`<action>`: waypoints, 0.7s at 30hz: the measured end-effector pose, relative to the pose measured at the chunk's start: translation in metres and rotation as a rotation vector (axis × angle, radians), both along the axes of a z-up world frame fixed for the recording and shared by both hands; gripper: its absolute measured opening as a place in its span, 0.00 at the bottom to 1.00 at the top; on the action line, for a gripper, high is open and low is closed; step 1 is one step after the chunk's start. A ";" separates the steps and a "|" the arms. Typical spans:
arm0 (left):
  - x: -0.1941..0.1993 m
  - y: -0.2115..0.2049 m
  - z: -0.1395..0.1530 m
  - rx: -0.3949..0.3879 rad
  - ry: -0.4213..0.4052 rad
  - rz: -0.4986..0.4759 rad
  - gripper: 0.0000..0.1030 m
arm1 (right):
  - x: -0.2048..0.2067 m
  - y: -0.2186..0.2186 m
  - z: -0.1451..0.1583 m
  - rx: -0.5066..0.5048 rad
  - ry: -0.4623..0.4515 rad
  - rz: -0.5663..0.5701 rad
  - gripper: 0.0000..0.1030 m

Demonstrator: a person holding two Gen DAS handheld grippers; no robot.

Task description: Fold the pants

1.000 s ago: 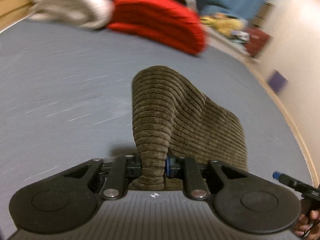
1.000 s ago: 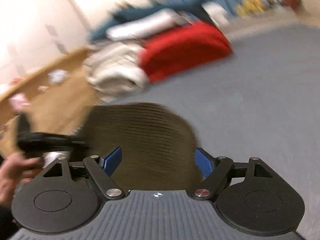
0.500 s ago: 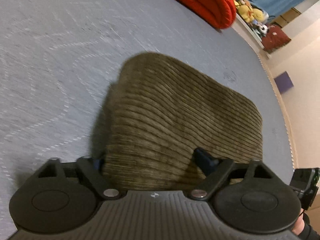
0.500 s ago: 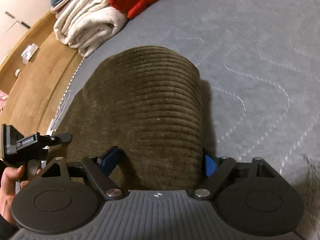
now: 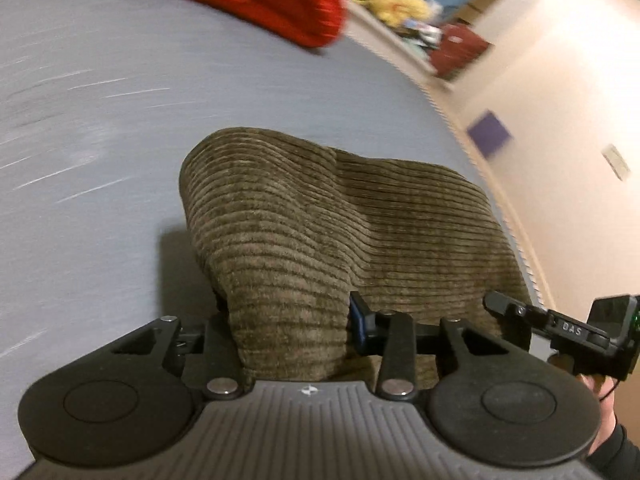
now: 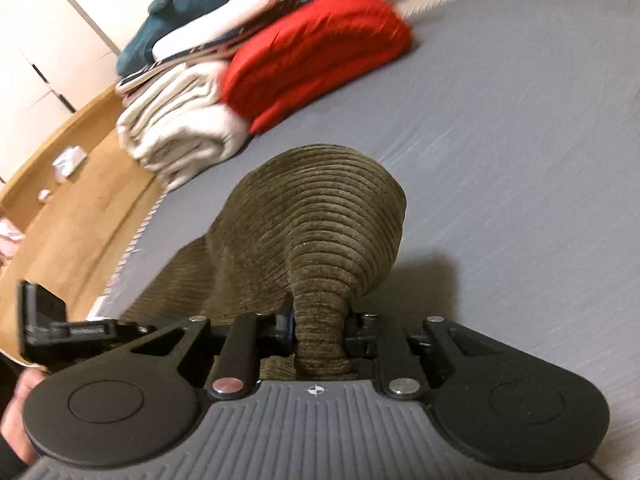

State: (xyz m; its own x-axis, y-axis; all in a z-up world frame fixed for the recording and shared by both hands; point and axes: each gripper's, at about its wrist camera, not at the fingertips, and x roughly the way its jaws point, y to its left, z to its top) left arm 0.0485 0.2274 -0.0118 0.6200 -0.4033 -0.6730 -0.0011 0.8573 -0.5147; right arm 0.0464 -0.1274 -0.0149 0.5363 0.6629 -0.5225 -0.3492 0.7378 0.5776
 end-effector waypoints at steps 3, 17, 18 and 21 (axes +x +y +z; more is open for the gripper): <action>0.031 -0.048 0.008 -0.040 -0.054 -0.052 0.41 | 0.019 -0.051 0.021 -0.049 -0.061 -0.038 0.19; 0.056 -0.139 0.018 0.282 -0.178 -0.015 0.57 | 0.059 -0.166 -0.013 -0.331 -0.179 -0.242 0.50; 0.052 -0.148 0.022 0.288 -0.214 -0.069 0.57 | 0.053 -0.162 -0.011 -0.326 -0.214 -0.181 0.50; 0.036 -0.178 0.018 0.343 -0.279 -0.265 0.56 | 0.041 -0.153 -0.018 -0.341 -0.256 0.014 0.50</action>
State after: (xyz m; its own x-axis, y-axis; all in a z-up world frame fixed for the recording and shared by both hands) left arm 0.0841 0.0494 0.0057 0.7009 -0.3560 -0.6181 0.3366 0.9291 -0.1534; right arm 0.0877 -0.2807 -0.0326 0.6693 0.4832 -0.5645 -0.4611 0.8658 0.1943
